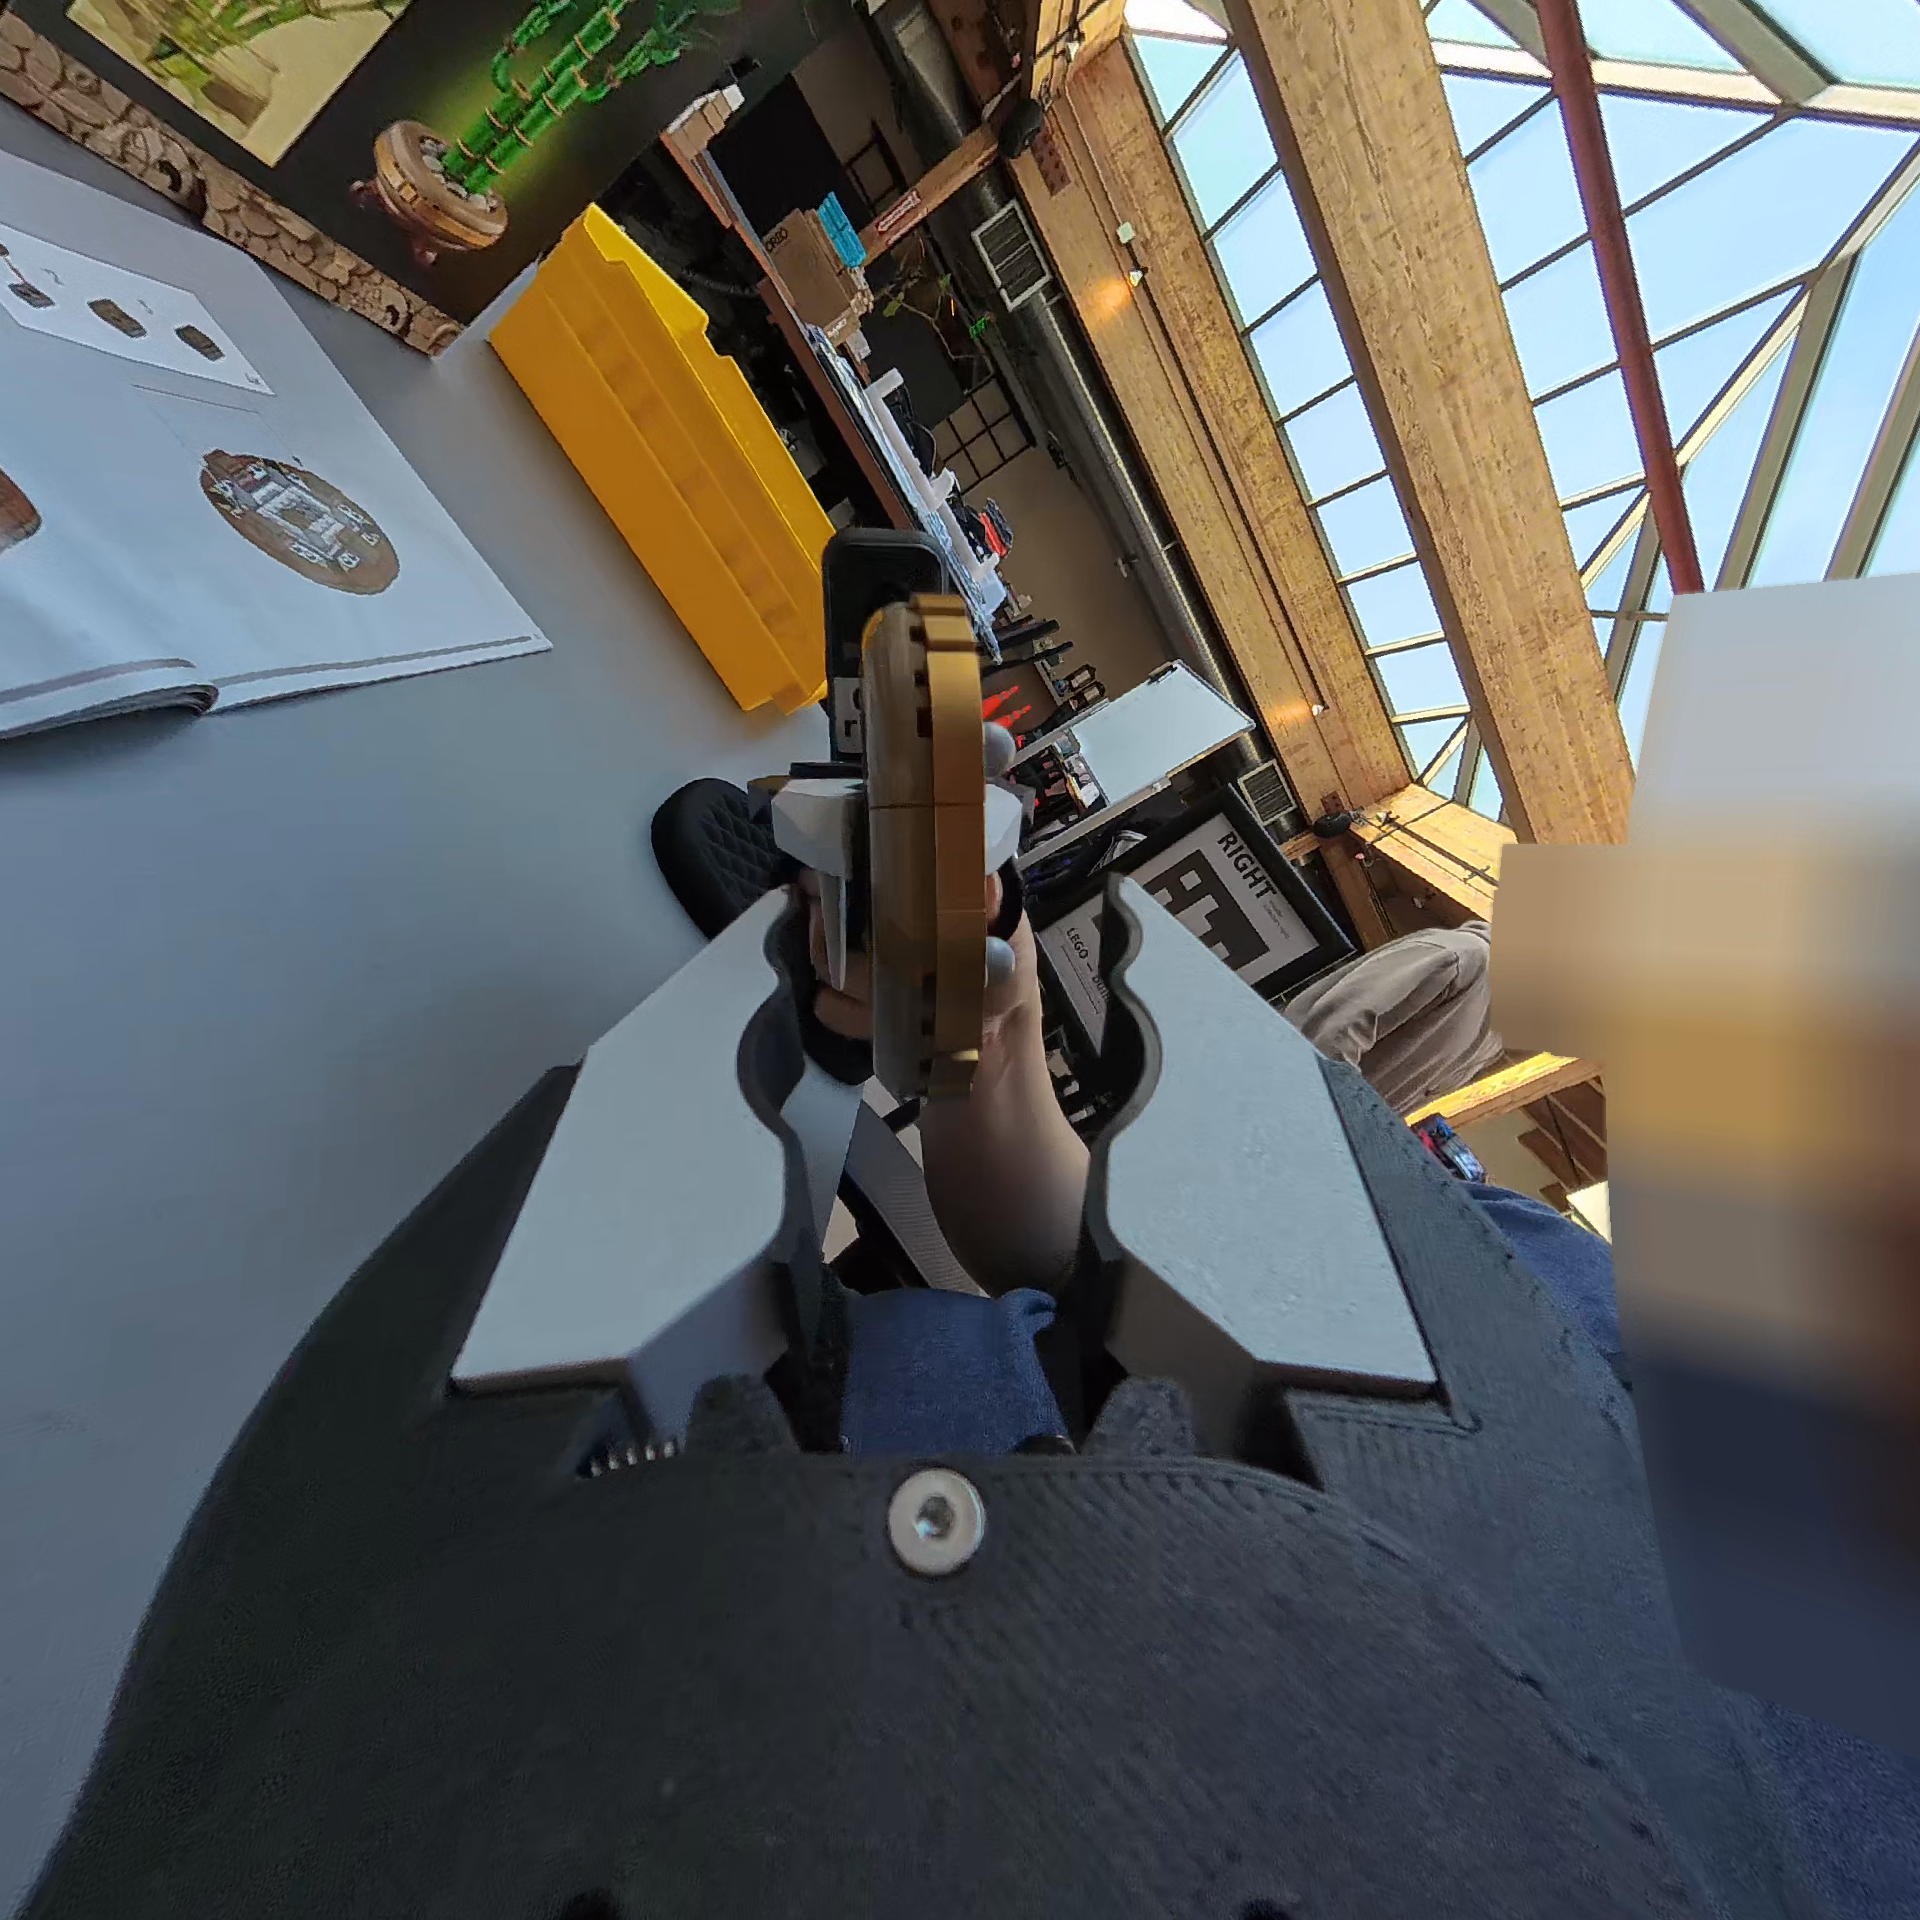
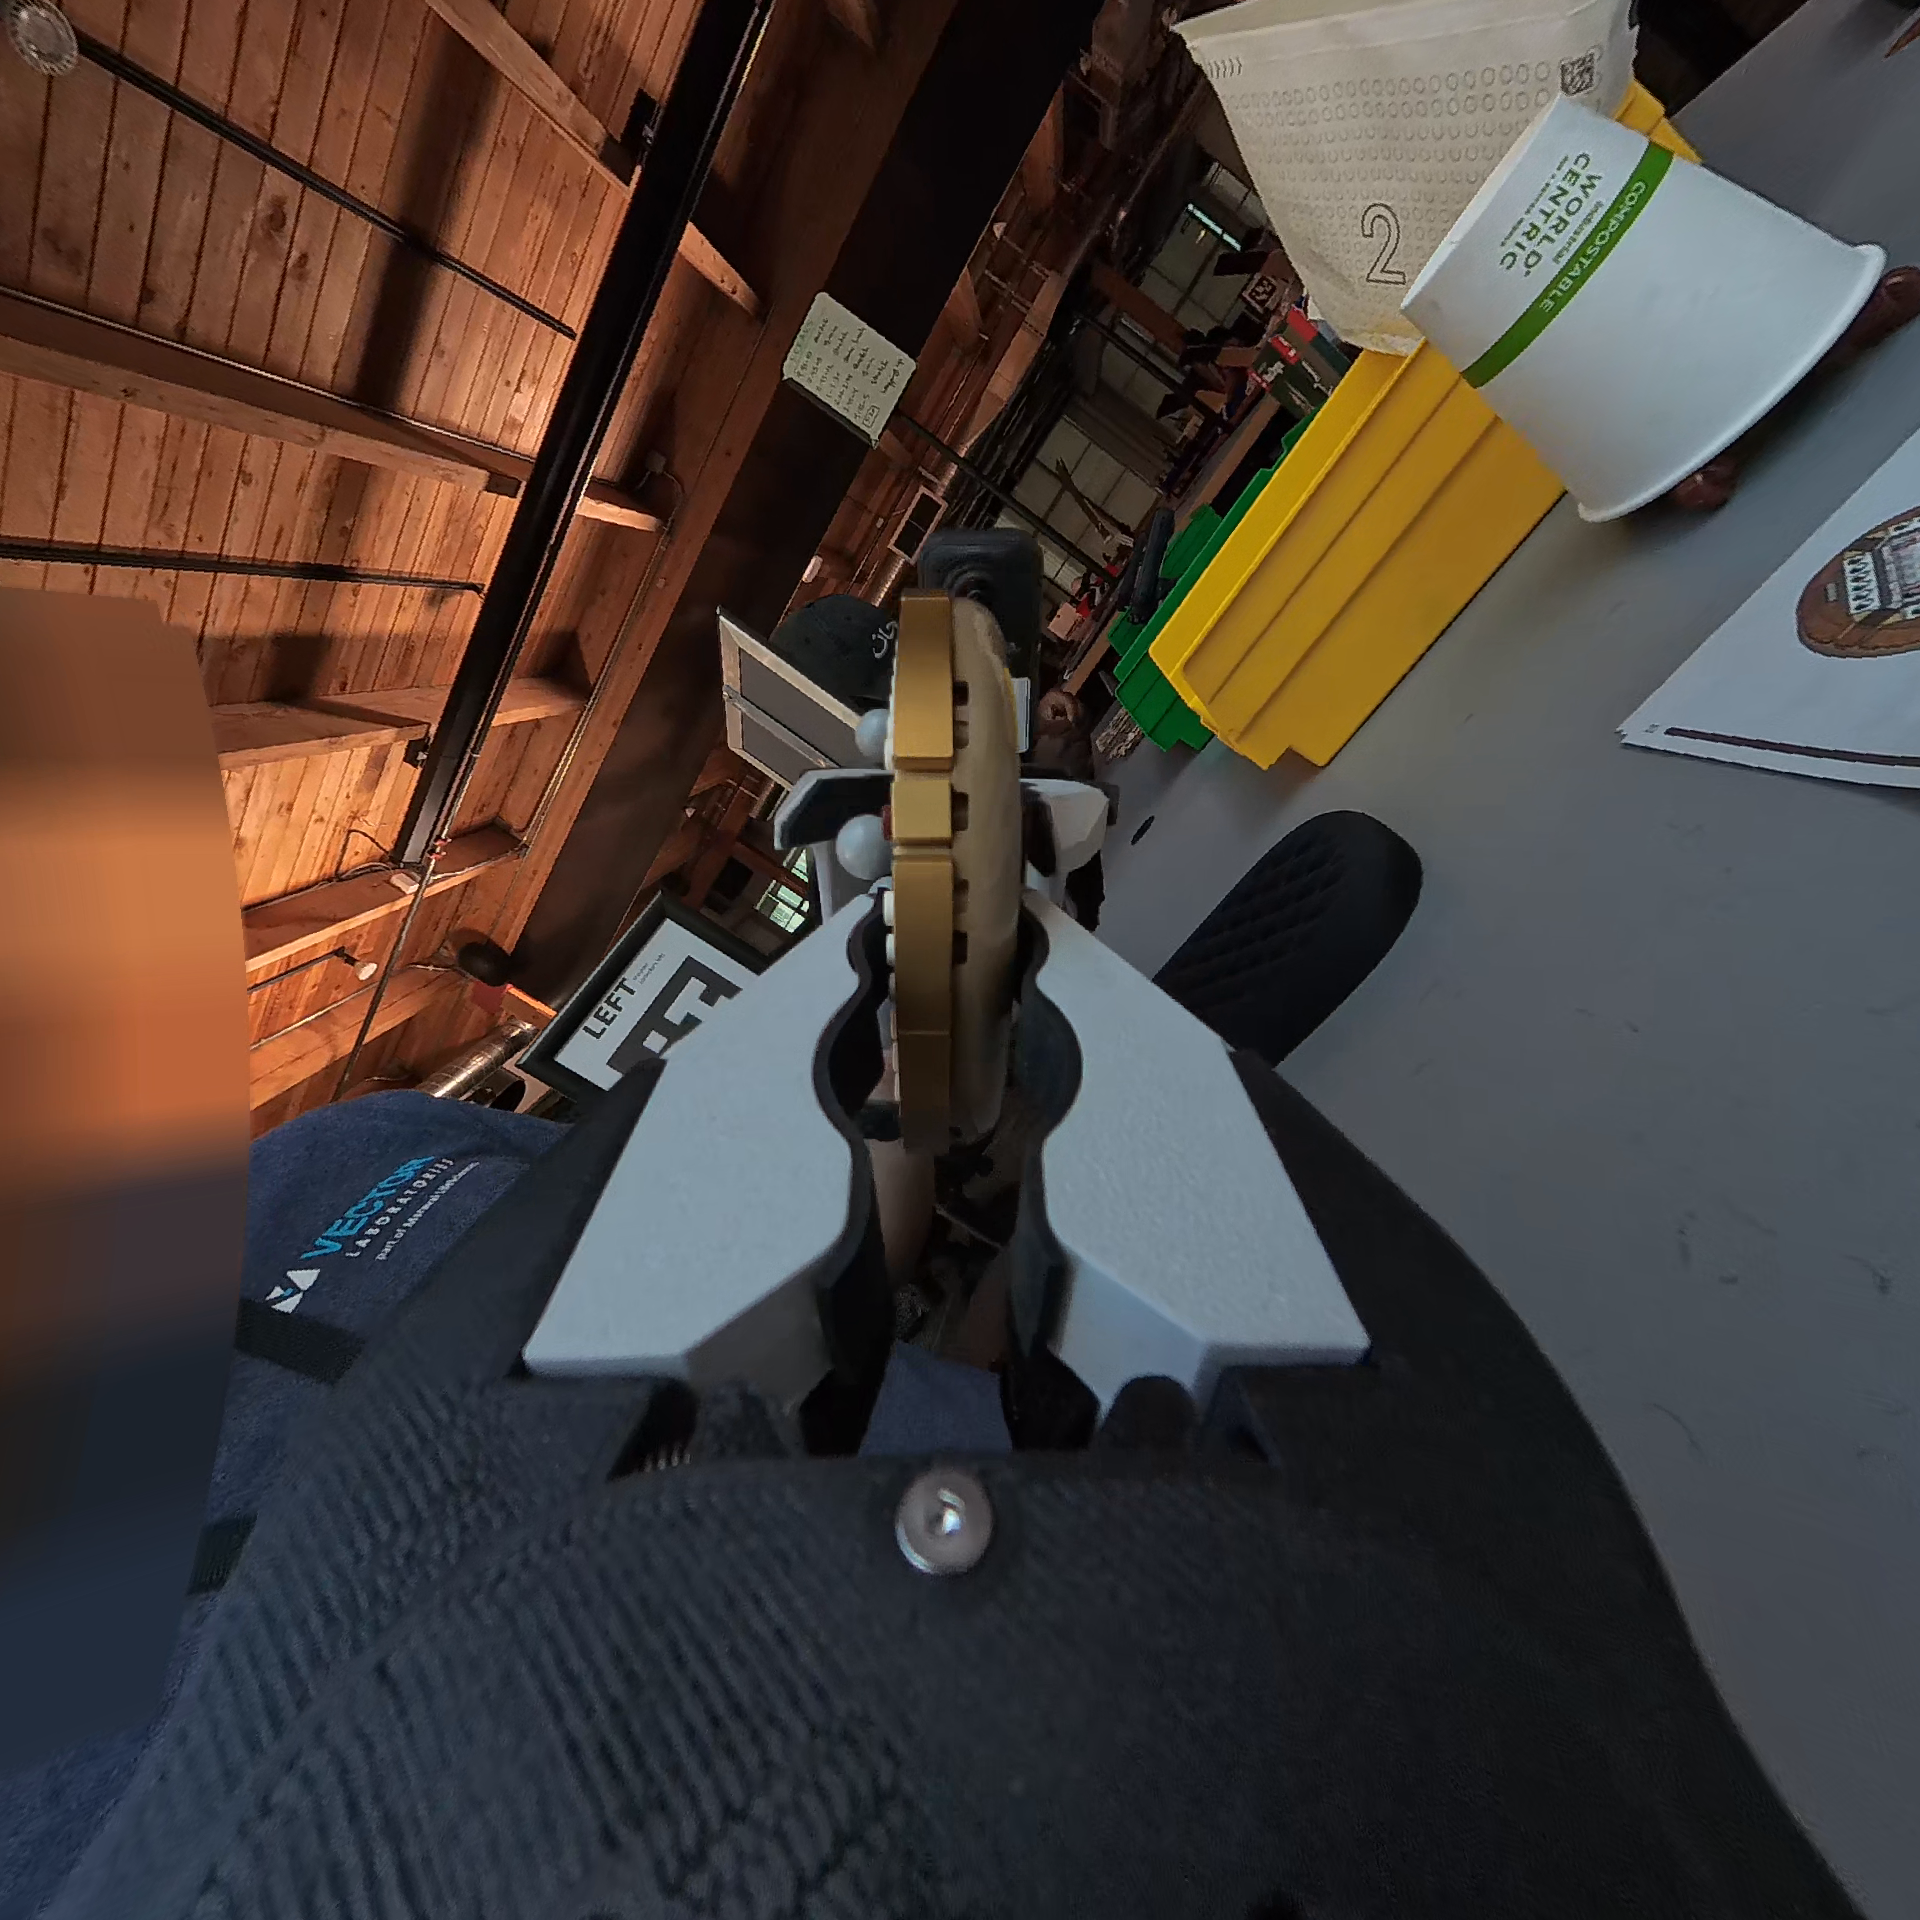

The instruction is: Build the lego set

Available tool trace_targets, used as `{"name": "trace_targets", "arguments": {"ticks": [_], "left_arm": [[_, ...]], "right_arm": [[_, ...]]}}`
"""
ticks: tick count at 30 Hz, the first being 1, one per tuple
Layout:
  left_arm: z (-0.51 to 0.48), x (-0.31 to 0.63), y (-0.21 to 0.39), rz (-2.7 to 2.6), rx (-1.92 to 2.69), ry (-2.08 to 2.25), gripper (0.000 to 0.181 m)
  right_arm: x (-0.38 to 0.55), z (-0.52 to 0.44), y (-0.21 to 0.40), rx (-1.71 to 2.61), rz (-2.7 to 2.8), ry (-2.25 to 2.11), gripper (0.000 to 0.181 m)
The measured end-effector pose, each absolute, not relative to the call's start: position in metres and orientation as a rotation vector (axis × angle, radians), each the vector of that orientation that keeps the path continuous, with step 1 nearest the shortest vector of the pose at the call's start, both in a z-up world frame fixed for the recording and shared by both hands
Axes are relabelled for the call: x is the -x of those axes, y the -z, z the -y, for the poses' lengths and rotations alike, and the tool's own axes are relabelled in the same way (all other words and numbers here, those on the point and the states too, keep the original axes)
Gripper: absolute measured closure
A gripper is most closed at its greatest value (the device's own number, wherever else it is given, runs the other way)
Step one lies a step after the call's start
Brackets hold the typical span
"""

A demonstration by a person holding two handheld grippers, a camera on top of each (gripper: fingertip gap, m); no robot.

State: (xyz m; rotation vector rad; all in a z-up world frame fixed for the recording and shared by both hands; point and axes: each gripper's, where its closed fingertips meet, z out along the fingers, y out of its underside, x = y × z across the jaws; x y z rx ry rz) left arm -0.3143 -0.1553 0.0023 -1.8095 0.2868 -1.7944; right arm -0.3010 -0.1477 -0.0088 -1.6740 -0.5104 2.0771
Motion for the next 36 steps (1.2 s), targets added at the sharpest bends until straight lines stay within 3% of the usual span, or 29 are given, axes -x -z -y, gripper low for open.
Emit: {"name": "trace_targets", "arguments": {"ticks": [9, 14, 19, 36], "left_arm": [[0.162, 0.304, 0.013, -0.377, 1.871, 1.798, 0.162], [0.159, 0.31, 0.012, -0.361, 1.871, 1.738, 0.162], [0.161, 0.31, 0.013, -0.383, 1.89, 1.689, 0.162], [0.162, 0.308, 0.01, -0.395, 1.895, 1.668, 0.162]], "right_arm": [[0.309, 0.158, 0.012, 1.67, 0.64, -2.016, 0.161], [0.304, 0.154, 0.002, 1.604, 0.641, -1.981, 0.141], [0.297, 0.142, 0.001, 1.627, 0.602, -1.928, 0.153], [0.296, 0.144, -0.002, 1.644, 0.678, -1.898, 0.151]]}}
